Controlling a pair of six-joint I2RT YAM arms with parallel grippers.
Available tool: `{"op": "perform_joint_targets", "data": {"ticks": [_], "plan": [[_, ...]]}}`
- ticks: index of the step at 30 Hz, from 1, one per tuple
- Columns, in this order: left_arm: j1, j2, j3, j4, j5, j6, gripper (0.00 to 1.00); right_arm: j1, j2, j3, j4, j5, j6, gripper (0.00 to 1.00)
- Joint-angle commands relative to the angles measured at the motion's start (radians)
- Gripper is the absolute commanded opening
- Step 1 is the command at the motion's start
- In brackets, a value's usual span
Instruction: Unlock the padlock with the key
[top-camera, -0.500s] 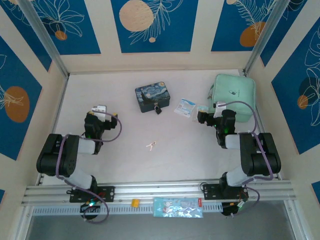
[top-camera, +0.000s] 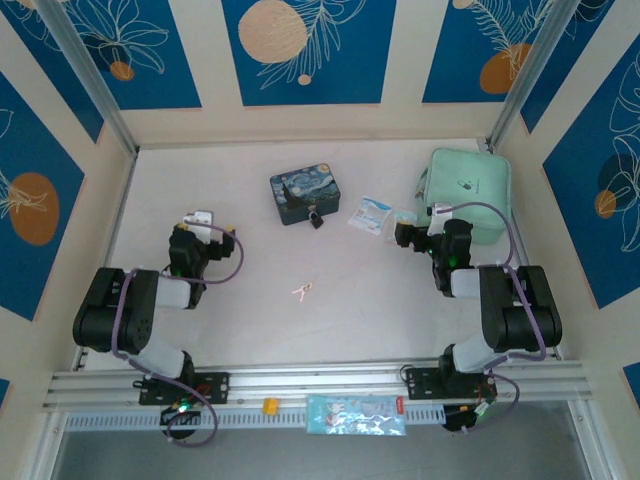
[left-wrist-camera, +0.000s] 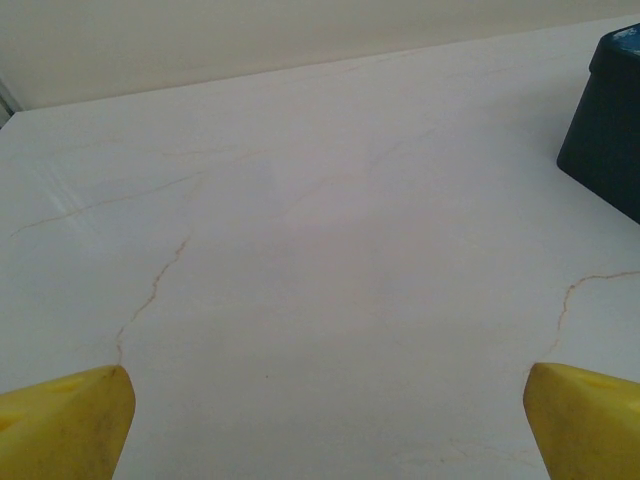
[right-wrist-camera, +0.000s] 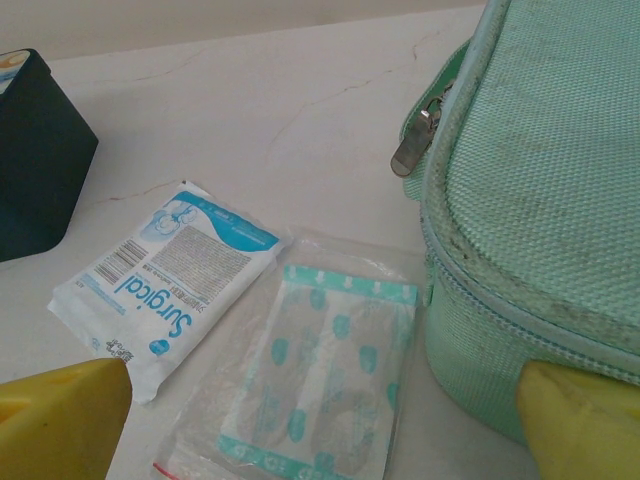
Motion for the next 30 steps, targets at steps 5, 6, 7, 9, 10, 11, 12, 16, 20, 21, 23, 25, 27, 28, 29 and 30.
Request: {"op": "perform_joint_targets", "data": {"ticks": [5, 6, 7, 9, 10, 11, 12, 16, 20, 21, 23, 25, 27, 28, 29, 30], "plan": [[0.020, 0.011, 0.026, -0.029, 0.062, -0.013, 0.99, -0.007, 0.004, 0.015, 0.017, -0.026, -0.017, 0.99], [0.020, 0.010, 0.025, -0.027, 0.062, -0.014, 0.99, -0.008, 0.004, 0.015, 0.018, -0.027, -0.016, 0.99], [0.020, 0.009, 0.025, -0.028, 0.063, -0.012, 0.99, -0.007, 0.004, 0.012, 0.021, -0.027, -0.017, 0.99], [0.020, 0.007, 0.022, -0.022, 0.050, -0.011, 0.99, -0.002, -0.010, 0.007, 0.024, -0.019, -0.022, 0.99], [0.017, -0.002, 0.022, -0.025, 0.019, -0.020, 0.99, 0.004, -0.030, 0.011, 0.006, -0.006, -0.027, 0.99], [0.017, -0.024, 0.019, -0.038, -0.021, -0.036, 0.99, 0.014, -0.065, 0.017, -0.032, 0.017, -0.032, 0.99], [0.017, -0.063, 0.018, -0.065, -0.053, -0.044, 0.99, 0.027, -0.108, 0.030, -0.088, 0.043, -0.036, 0.99], [0.006, -0.254, 0.036, -0.254, -0.167, -0.076, 1.00, 0.106, -0.259, 0.080, -0.252, 0.209, -0.031, 0.99], [0.005, -0.440, 0.036, -0.402, -0.129, -0.274, 1.00, 0.177, -0.333, 0.201, -0.490, 0.172, 0.096, 1.00], [0.005, -0.476, 0.035, -0.436, -0.084, -0.333, 1.00, 0.209, -0.329, 0.243, -0.563, 0.159, 0.135, 1.00], [0.005, -0.517, 0.046, -0.517, -0.001, -0.432, 0.99, 0.283, -0.305, 0.309, -0.688, 0.160, 0.204, 0.98], [0.004, -0.534, 0.068, -0.603, 0.108, -0.511, 0.97, 0.382, -0.259, 0.384, -0.812, 0.171, 0.268, 0.96], [-0.002, -0.530, 0.093, -0.688, 0.195, -0.591, 0.95, 0.483, -0.206, 0.462, -0.952, 0.187, 0.313, 0.93], [-0.011, -0.524, 0.097, -0.712, 0.233, -0.634, 0.94, 0.539, -0.178, 0.500, -1.024, 0.211, 0.341, 0.92], [-0.022, -0.517, 0.093, -0.713, 0.265, -0.664, 0.93, 0.588, -0.153, 0.526, -1.074, 0.231, 0.373, 0.92], [-0.041, -0.507, 0.083, -0.700, 0.293, -0.694, 0.91, 0.641, -0.125, 0.552, -1.123, 0.246, 0.411, 0.90]]}}
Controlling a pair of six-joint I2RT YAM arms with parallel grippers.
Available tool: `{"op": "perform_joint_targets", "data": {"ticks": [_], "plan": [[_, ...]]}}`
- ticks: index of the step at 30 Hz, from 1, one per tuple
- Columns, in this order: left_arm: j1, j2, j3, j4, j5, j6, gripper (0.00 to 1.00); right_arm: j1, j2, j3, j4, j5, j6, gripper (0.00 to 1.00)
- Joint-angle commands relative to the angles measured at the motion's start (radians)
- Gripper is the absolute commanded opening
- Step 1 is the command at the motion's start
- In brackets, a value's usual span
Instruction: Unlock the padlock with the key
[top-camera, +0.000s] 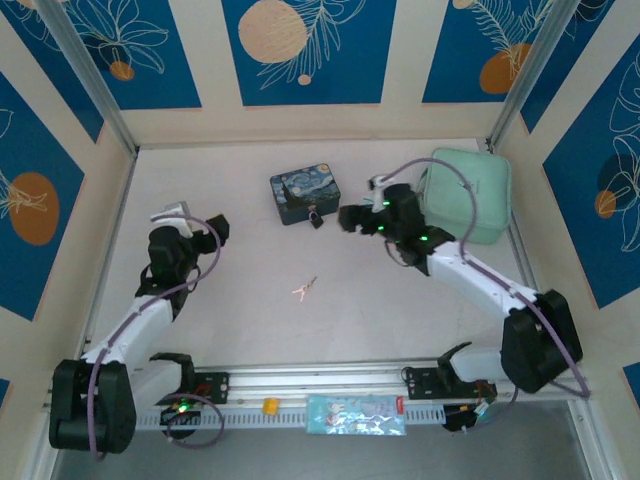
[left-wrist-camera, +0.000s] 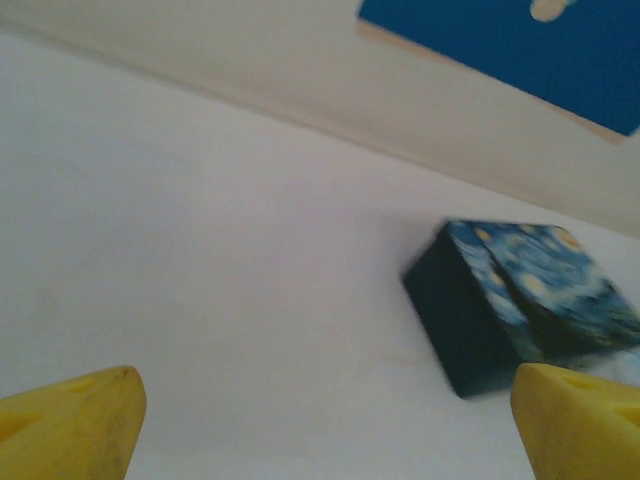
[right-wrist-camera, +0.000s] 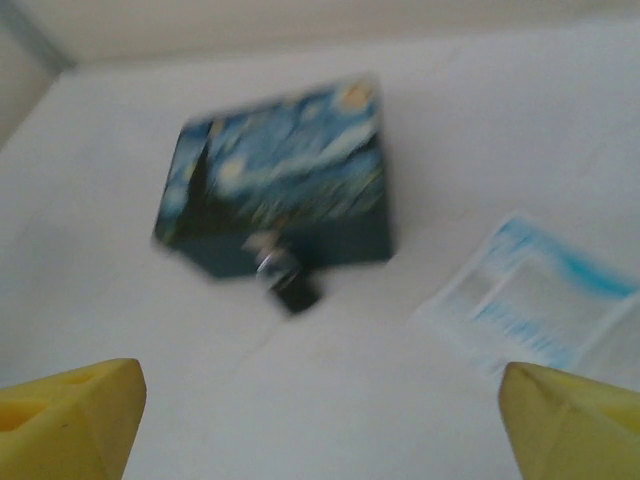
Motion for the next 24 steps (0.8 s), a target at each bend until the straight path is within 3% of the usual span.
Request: {"op": "perform_joint_targets", "data": {"ticks": [1, 4, 9, 16, 24], "plan": [[-0.055, 0.024, 0.002, -0.105, 0.166, -0.184, 0.91, 0.139, 0.073, 0.075, -0.323, 0.060, 0.174, 0.88], [-0.121, 0.055, -0.038, -0.092, 0.094, -0.228, 0.91, 0.248, 0.151, 0.124, -0.387, 0.027, 0.301, 0.83], [-0.132, 0.130, -0.123, 0.064, 0.044, -0.345, 0.91, 0.357, 0.275, 0.169, -0.391, 0.034, 0.493, 0.77], [-0.134, 0.196, -0.089, 0.093, 0.095, -0.352, 0.92, 0.382, 0.459, 0.286, -0.423, 0.121, 0.600, 0.59], [-0.133, 0.117, -0.115, 0.046, 0.058, -0.329, 0.92, 0.390, 0.555, 0.330, -0.437, 0.124, 0.668, 0.51]]}}
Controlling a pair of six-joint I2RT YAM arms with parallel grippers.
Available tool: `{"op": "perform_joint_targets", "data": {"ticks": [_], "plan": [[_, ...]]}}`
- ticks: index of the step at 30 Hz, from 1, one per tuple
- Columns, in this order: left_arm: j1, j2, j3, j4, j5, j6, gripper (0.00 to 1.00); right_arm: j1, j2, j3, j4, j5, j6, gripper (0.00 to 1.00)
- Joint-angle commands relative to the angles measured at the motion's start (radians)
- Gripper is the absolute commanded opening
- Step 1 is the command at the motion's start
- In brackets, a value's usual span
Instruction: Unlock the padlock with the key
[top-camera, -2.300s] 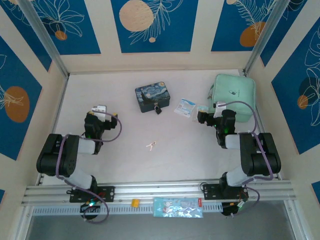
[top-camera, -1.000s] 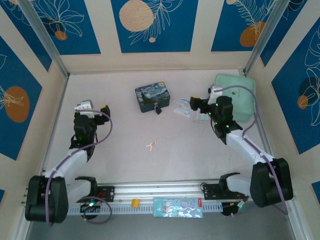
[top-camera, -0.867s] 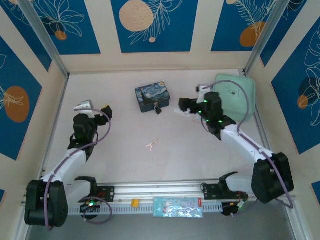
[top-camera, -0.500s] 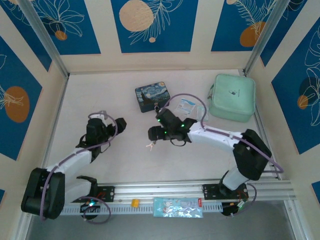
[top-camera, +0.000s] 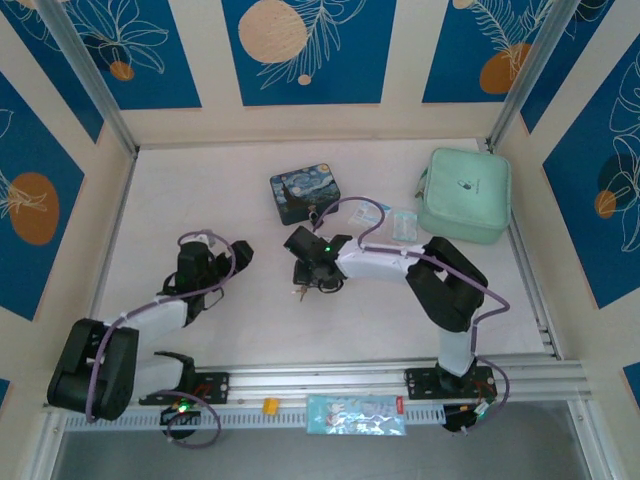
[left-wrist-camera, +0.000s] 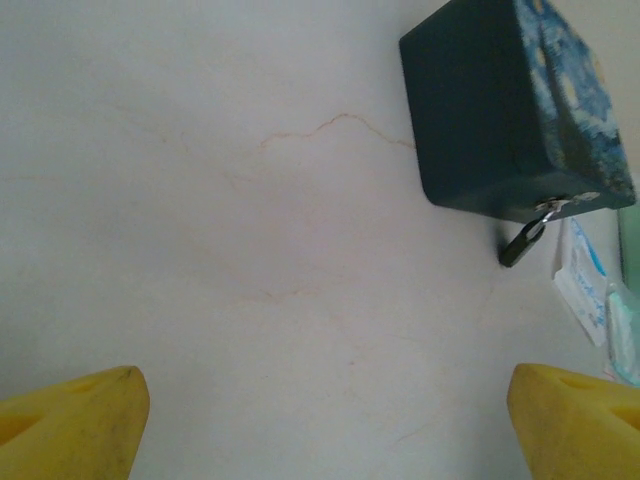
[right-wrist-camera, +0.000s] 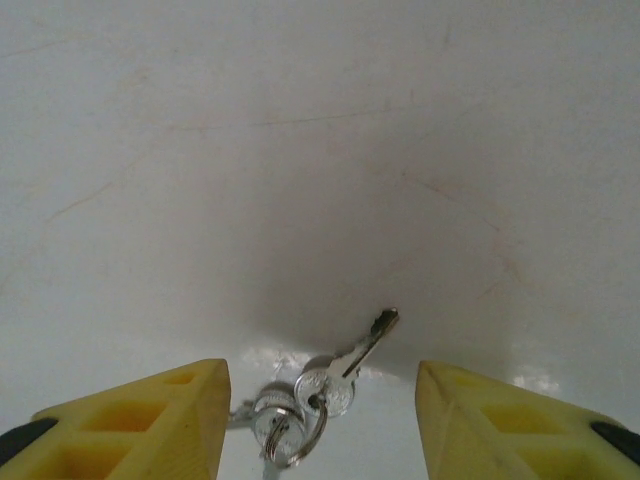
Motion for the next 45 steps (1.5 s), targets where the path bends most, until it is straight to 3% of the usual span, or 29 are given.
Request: {"op": "perform_joint_targets", "data": {"ticks": [1, 12, 20, 25, 29, 35, 39, 45], "plan": [[-0.003, -0.059, 0.001, -0.016, -0.022, 0.010, 0.92, 0.012, 0.025, 0.026, -0.040, 0.017, 0.064, 0.50], [-0.003, -0.130, -0.011, -0.054, -0.087, 0.032, 0.93, 0.057, 0.054, 0.016, -0.036, 0.013, 0.083, 0.41], [-0.002, -0.142, -0.014, -0.062, -0.064, 0.027, 0.93, 0.058, 0.061, 0.006, -0.021, 0.014, 0.036, 0.20], [-0.003, -0.136, -0.005, -0.101, -0.022, 0.041, 0.92, 0.032, 0.016, -0.065, 0.144, -0.081, -0.132, 0.00], [-0.004, -0.128, 0.021, -0.168, 0.040, 0.061, 0.92, 0.008, -0.029, -0.116, 0.263, -0.151, -0.282, 0.00], [-0.036, -0.158, 0.003, -0.133, 0.087, -0.016, 0.90, -0.090, -0.107, -0.206, 0.400, -0.375, -0.486, 0.00], [-0.095, -0.175, 0.003, -0.109, 0.074, -0.069, 0.90, -0.151, -0.171, -0.241, 0.424, -0.487, -0.606, 0.00], [-0.197, -0.163, -0.014, -0.016, 0.005, -0.174, 0.90, -0.217, -0.198, -0.260, 0.425, -0.605, -0.655, 0.00]]}}
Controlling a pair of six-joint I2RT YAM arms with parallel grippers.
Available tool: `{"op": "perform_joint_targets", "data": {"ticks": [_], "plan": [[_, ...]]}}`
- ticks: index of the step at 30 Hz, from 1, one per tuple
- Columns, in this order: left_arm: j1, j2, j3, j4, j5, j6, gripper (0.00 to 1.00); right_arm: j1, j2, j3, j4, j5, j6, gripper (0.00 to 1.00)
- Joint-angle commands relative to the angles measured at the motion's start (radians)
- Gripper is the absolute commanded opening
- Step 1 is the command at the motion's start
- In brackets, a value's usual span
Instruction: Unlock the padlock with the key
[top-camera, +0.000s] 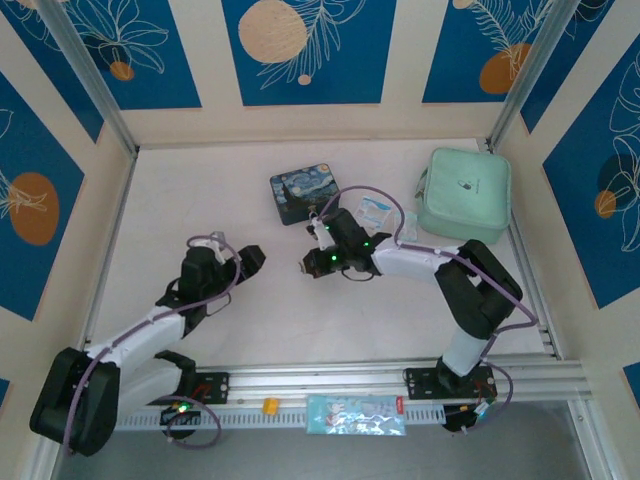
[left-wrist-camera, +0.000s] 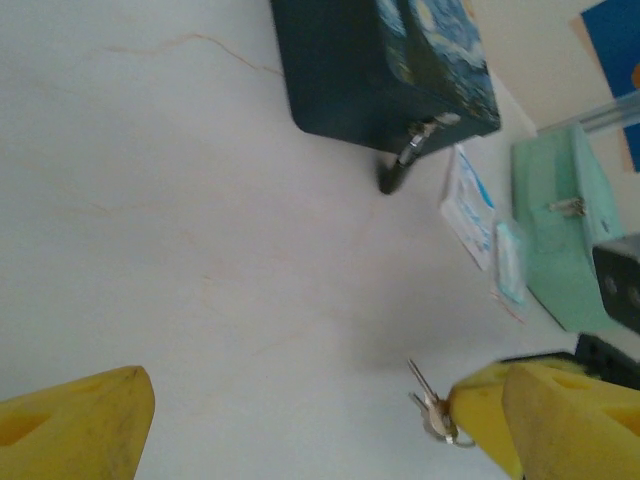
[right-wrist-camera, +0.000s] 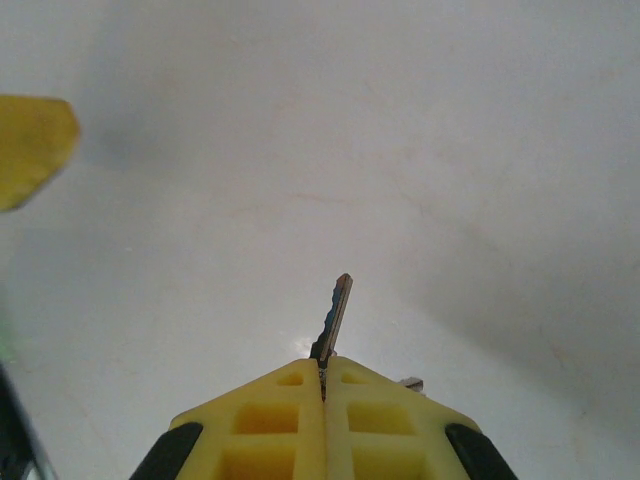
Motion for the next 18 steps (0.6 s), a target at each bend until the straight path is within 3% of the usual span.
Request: {"op": "perform_joint_targets", "data": {"ticks": [1, 8, 18], "plan": [[-0.046, 0.007, -0.012, 0.084, -0.043, -0.076, 0.90, -0.011, -0.011, -0.007, -0.014, -0.113, -0.085, 0.00], [-0.082, 0.054, -0.009, 0.132, -0.060, -0.118, 0.89, -0.006, -0.054, -0.054, -0.012, -0.121, -0.085, 0.00], [-0.196, 0.182, 0.000, 0.382, -0.099, -0.401, 0.85, 0.017, -0.178, -0.104, 0.103, -0.126, 0.015, 0.00]]}}
